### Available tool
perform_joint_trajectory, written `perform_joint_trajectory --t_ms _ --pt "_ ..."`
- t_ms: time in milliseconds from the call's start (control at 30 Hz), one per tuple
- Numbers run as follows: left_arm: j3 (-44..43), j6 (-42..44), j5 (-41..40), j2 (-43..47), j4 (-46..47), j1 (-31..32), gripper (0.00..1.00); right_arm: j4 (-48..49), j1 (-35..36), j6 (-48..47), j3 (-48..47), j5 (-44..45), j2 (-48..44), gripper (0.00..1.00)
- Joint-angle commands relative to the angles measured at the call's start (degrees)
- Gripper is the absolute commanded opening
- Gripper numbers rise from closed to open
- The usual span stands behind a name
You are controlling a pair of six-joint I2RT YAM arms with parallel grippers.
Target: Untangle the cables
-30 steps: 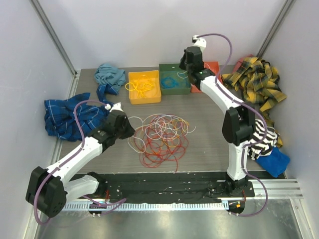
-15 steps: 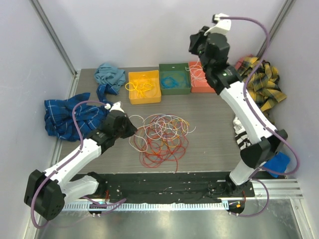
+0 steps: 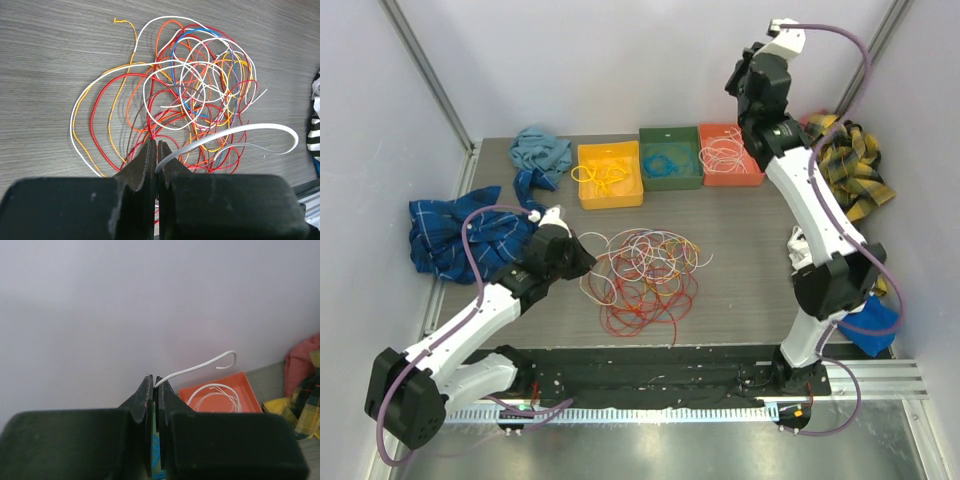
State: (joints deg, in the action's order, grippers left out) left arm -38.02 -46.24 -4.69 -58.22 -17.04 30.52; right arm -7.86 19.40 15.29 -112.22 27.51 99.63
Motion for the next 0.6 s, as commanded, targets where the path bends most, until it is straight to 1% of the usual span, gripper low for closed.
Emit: perform_joint_trajectory --t_ms 0,133,167,267,300,367,500,533,567 --pt "-0.39 0.71 -1.9 0.56 1.31 0.15 0.0 0.65 -4.36 3.51 -1.24 -0.87 8.19 0.01" --pt "-2.14 1.5 -2.25 -1.46 0.17 0.15 0.0 0.56 -7.0 5.36 -6.94 -2.19 17.24 0.01" --pt "-2.58 2.11 -2.34 -2.24 -0.19 0.15 0.0 0.48 -7.35 5.54 -9.65 -2.28 20.39 0.01" --pt "-3.64 2.99 -3.39 -2.87 -1.06 0.15 0.0 -0.75 -8.23 6.15 -14.67 -2.2 25.24 0.01" --pt "-3.81 3.17 -3.75 -2.96 -1.24 0.24 0.01 -1.19 -8.5 6.33 -15.21 -2.28 27.87 0.01" --pt "-3.64 3.43 -4.45 -2.78 -1.33 0.24 0.0 -1.46 -8.5 6.59 -15.13 -1.32 29.38 0.01" --pt "-3.03 3.79 -4.98 -2.25 -0.98 0.15 0.0 -1.98 -8.59 7.21 -11.71 -0.26 31.67 0.01" --pt "-2.94 3.79 -4.98 -2.25 -0.81 0.15 0.0 -2.6 -8.67 7.3 -11.53 -0.87 32.98 0.07" --pt "-2.94 3.87 -4.81 -2.34 -0.89 0.24 0.0 -3.3 -8.85 7.65 -11.79 -2.36 33.6 0.23"
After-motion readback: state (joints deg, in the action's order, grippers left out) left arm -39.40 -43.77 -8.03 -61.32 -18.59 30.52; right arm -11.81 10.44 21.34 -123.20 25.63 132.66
